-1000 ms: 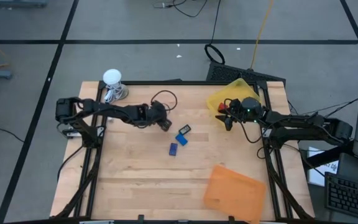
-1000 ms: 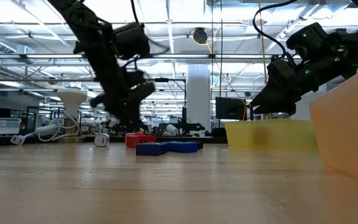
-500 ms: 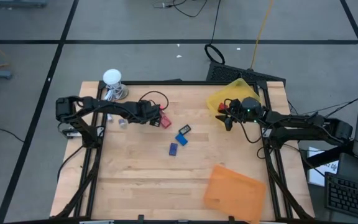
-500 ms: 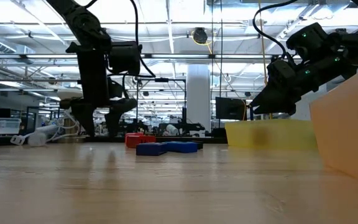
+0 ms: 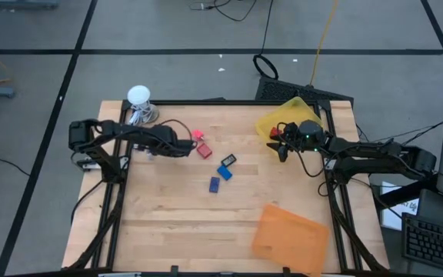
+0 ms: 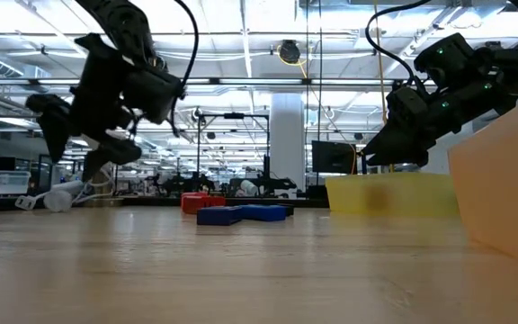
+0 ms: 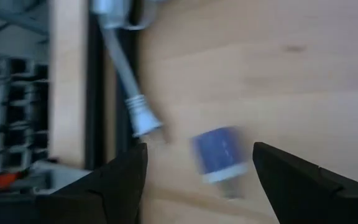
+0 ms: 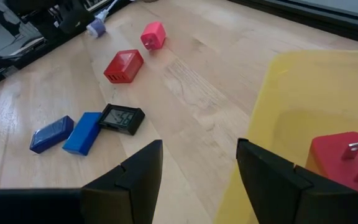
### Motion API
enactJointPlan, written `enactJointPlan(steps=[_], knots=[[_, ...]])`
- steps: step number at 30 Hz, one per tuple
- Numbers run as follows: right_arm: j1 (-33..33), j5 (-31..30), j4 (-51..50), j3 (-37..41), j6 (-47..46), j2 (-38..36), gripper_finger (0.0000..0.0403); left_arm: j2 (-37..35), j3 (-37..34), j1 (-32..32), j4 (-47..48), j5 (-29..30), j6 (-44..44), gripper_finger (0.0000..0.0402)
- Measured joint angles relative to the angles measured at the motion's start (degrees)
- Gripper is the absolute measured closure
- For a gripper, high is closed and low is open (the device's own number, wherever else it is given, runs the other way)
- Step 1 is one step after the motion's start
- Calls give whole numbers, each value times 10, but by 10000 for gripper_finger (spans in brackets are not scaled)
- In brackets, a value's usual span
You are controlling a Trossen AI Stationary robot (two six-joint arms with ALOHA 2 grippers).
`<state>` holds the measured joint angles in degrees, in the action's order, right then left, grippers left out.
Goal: Pick & Place Office items
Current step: Put the purple charger adapter into the yellow bin
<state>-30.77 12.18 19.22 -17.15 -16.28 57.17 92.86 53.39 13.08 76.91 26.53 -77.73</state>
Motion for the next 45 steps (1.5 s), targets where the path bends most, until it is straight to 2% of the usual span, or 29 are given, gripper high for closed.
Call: enactJointPlan(steps=[3,15,22,29,34,40,45], knots=[[0,0,0,0,1,0,206,0,-8,-9,0,7,-33,108],[0,1,-3,0,-2,0,206,0,-73,3,-122,-7,-28,108],[1,1,-3,0,-2,0,206,0,-83,13,-245,-12,80,108],[1,1,-3,0,-2,0,206,0,-83,13,-396,8,229,108],[1,1,-3,0,-2,0,206,0,-83,13,-443,25,333,108],[1,1,-3,0,-2,0,206,0,-83,13,-478,37,413,108],[1,1,-3,0,-2,0,206,0,-83,14,-513,-34,468,108]])
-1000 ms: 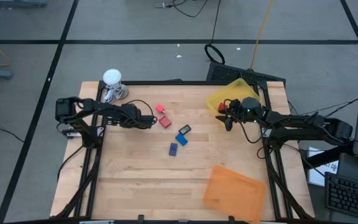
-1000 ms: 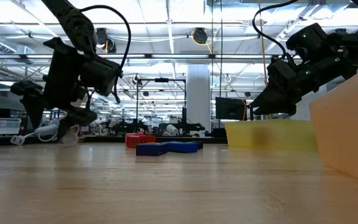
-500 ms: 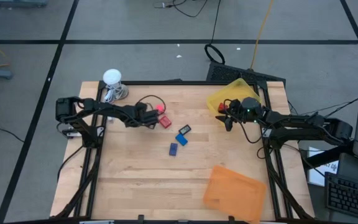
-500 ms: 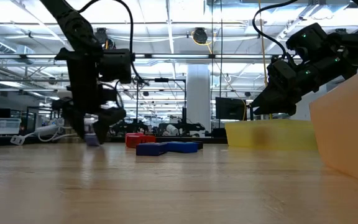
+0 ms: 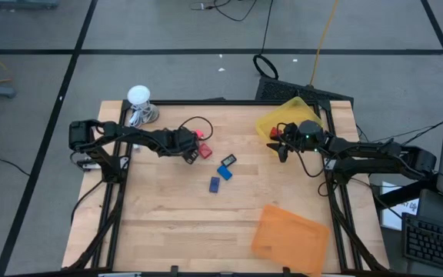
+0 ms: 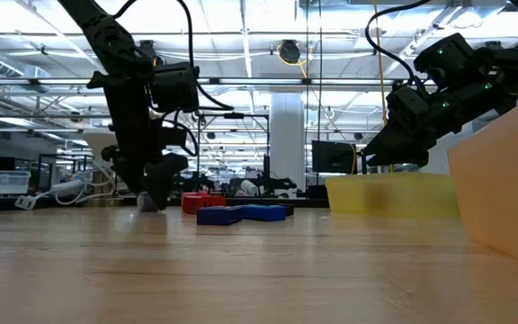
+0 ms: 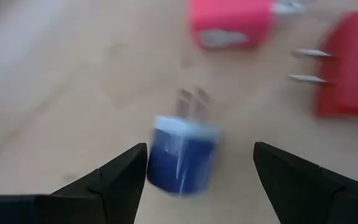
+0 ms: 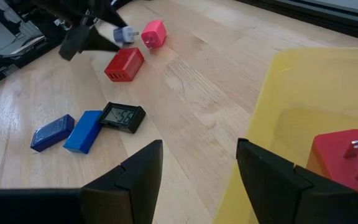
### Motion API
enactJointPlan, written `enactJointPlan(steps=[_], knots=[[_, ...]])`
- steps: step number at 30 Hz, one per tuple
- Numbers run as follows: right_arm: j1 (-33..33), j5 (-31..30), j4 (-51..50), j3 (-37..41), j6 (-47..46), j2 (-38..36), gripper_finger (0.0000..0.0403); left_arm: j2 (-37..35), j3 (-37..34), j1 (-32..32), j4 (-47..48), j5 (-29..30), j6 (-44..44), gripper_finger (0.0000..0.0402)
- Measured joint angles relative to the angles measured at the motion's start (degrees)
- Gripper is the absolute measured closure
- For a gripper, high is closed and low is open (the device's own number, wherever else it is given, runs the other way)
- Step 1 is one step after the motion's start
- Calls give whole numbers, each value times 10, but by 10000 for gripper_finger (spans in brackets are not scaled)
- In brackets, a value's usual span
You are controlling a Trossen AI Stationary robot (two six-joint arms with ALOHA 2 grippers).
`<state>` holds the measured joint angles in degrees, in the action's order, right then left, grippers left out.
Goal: Pick & Place Office items
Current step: Put the purple charger adapter into the yellow bin
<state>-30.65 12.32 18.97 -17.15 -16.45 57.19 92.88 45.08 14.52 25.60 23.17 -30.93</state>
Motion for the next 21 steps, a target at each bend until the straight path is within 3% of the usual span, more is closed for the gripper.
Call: enactJointPlan(steps=[5,21], knots=[[0,0,0,0,0,0,206,0,0,0,-7,-49,-2,108],[0,0,0,0,0,0,206,0,0,0,-33,-21,-22,108]])
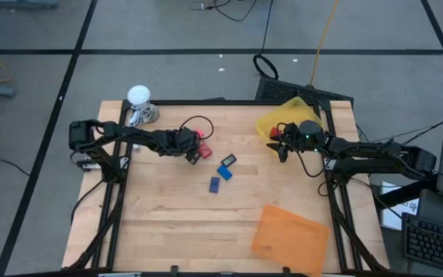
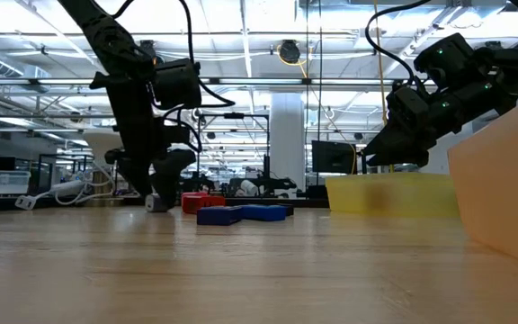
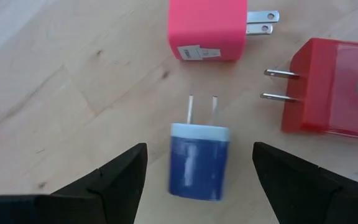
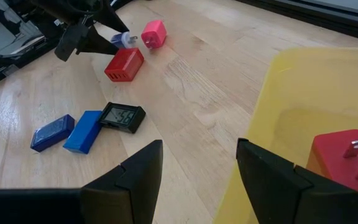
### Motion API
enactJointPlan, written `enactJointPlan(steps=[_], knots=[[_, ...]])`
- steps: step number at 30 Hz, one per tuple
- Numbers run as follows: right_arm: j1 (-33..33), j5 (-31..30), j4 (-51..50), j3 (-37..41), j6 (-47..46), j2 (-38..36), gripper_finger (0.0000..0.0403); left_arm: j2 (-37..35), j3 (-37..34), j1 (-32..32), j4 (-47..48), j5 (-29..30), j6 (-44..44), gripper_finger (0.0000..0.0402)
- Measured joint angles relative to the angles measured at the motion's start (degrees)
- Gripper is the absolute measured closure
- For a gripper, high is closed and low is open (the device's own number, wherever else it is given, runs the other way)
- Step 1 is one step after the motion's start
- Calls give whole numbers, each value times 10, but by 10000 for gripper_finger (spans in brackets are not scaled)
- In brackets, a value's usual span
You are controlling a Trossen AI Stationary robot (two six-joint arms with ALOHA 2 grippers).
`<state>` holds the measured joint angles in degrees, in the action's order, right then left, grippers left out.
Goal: Pick & Place Office items
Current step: Put the purple charger adapter into the yellow bin
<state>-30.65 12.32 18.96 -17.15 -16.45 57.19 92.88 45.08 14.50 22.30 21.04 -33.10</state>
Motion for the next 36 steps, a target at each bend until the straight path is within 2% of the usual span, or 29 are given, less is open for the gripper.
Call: enactJointPlan(steps=[13,27,31,36], knots=[[0,0,0,0,0,0,206,0,0,0,11,0,-4,115],[0,0,0,0,0,0,206,0,0,0,12,0,-1,248],[0,0,0,0,0,0,206,0,0,0,11,1,4,268],[0,0,0,0,0,0,206,0,0,0,5,0,9,268]])
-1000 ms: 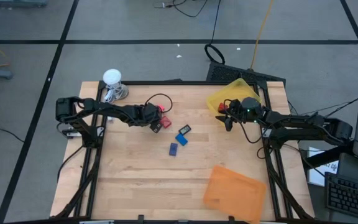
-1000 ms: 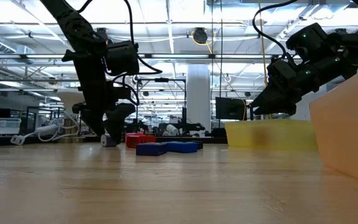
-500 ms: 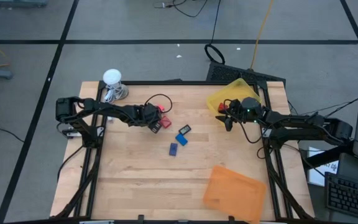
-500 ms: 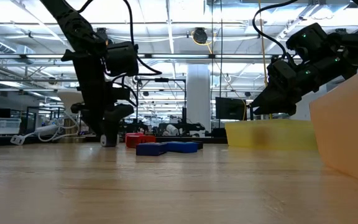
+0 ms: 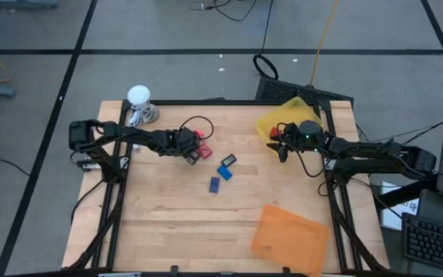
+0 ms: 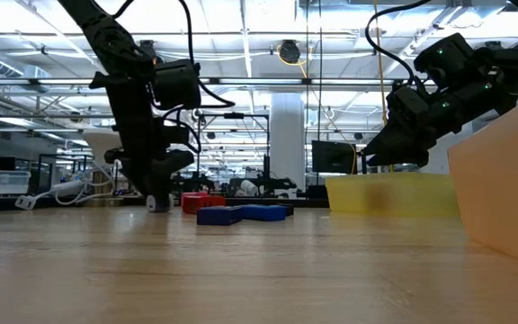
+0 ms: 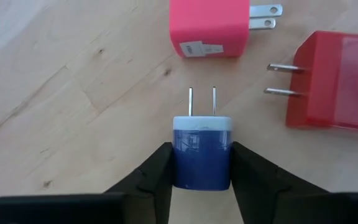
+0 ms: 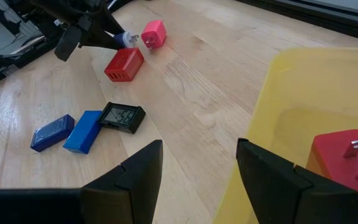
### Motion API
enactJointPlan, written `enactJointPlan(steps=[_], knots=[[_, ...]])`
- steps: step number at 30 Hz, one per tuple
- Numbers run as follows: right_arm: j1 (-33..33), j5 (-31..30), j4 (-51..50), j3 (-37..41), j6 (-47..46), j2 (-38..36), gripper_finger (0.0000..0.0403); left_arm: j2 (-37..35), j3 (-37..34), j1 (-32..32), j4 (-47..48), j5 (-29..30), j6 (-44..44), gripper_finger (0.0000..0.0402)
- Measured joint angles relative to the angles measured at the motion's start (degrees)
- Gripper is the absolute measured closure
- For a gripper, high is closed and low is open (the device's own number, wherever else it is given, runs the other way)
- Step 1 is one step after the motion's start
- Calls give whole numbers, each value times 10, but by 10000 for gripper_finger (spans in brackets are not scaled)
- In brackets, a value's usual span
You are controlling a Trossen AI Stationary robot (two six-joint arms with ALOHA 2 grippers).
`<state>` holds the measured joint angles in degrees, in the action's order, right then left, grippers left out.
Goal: Pick & Place Office items
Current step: Put the purple charger adapter into the yellow bin
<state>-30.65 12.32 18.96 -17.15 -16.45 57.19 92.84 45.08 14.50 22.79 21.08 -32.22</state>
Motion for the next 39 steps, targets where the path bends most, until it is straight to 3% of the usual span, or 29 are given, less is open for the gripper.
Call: enactJointPlan(steps=[7,15,22,30,39], knots=[[0,0,0,0,0,0,206,0,21,-13,-7,-40,6,263],[0,-1,0,0,1,0,206,0,87,-51,-9,-46,47,271],[0,-1,0,0,2,0,206,0,120,-91,-95,-54,93,266],[0,2,0,0,2,0,206,0,123,-111,-261,-174,89,269],[47,74,49,0,50,0,206,0,123,-128,-300,-251,25,275]])
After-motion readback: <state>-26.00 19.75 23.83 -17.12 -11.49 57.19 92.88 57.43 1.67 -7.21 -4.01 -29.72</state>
